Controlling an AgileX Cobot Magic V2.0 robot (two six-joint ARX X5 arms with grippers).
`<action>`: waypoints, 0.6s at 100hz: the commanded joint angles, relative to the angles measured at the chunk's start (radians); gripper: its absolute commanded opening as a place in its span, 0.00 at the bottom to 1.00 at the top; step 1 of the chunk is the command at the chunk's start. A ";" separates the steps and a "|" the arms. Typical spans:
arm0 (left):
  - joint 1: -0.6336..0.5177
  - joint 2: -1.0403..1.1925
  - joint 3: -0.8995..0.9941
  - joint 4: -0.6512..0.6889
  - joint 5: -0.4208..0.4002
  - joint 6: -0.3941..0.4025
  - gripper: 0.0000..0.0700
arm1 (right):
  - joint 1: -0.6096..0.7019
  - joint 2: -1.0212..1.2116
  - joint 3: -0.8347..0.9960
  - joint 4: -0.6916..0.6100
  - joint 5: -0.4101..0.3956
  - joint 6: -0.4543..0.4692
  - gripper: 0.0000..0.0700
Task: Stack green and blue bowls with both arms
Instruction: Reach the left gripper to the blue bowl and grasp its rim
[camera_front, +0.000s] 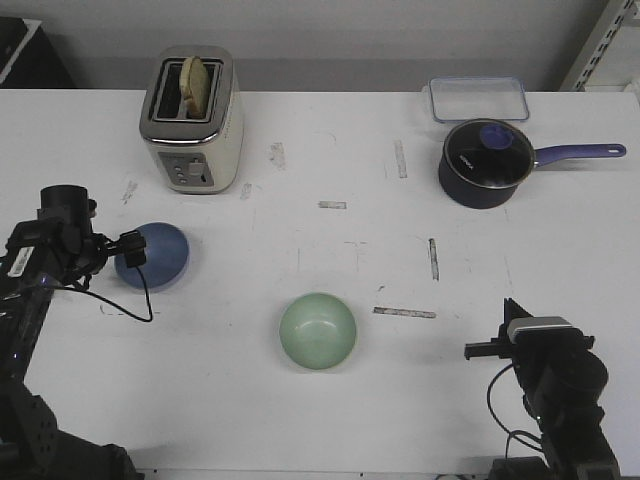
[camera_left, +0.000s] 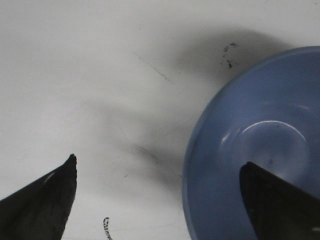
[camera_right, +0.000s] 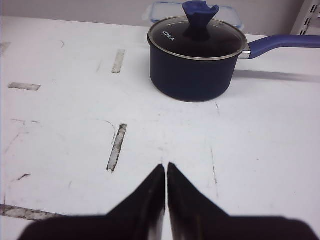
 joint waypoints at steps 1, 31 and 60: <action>0.003 0.031 0.016 0.006 0.002 -0.017 0.78 | 0.002 0.003 0.011 0.007 0.000 -0.005 0.00; 0.003 0.048 0.016 0.009 0.011 -0.061 0.22 | 0.002 0.003 0.011 0.003 0.000 -0.005 0.00; 0.003 0.049 0.016 0.007 0.055 -0.061 0.00 | 0.002 0.003 0.011 0.002 0.000 -0.005 0.00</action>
